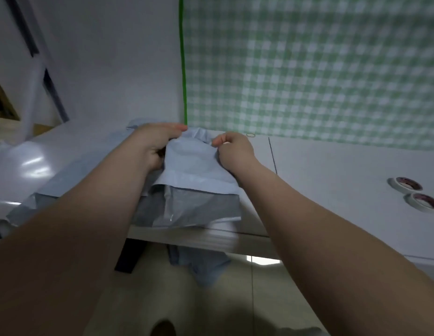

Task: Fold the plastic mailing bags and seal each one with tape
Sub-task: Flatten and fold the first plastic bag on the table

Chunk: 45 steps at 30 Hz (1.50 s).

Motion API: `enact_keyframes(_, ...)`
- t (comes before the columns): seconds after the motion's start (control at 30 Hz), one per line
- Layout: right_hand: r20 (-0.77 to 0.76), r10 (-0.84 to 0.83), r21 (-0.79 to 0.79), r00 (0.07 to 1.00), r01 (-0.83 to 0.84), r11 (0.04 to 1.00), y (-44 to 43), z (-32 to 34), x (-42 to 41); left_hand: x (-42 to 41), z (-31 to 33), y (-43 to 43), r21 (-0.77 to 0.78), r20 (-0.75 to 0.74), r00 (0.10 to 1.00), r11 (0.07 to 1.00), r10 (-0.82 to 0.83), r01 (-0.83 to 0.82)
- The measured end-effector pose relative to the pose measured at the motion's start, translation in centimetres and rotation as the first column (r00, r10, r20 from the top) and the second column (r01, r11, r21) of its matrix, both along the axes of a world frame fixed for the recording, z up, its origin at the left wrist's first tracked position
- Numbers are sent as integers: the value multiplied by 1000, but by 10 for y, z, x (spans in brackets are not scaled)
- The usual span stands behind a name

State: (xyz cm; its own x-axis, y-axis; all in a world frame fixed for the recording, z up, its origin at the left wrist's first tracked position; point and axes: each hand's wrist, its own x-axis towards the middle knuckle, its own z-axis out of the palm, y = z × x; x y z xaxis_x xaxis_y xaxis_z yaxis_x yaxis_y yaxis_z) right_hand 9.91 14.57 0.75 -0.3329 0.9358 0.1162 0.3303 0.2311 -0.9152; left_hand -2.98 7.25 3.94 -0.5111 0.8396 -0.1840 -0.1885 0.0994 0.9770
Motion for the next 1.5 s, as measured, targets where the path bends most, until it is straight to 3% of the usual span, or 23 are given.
enact_keyframes(0.27,-17,-161,-37,987,160,986,66,8,101,84,-9,68,88,128,977,984,-168,158)
enact_keyframes(0.67,-116,-375,-63,920,370,927,157,-27,181,151,-41,185,155,-55,946,933,-321,326)
enact_keyframes(0.9,33,-374,-184,927,373,909,158,-51,202,158,-58,181,72,66,933,934,-353,349)
enact_keyframes(1.07,170,-405,-106,898,425,899,134,-52,208,149,-59,148,-61,86,945,945,-314,320)
enact_keyframes(1.33,304,-427,30,852,439,898,79,-46,216,145,-66,102,-161,-197,925,941,-325,297)
enact_keyframes(1.5,366,-450,109,814,443,890,49,-47,229,153,-64,69,-251,-245,889,911,-386,326)
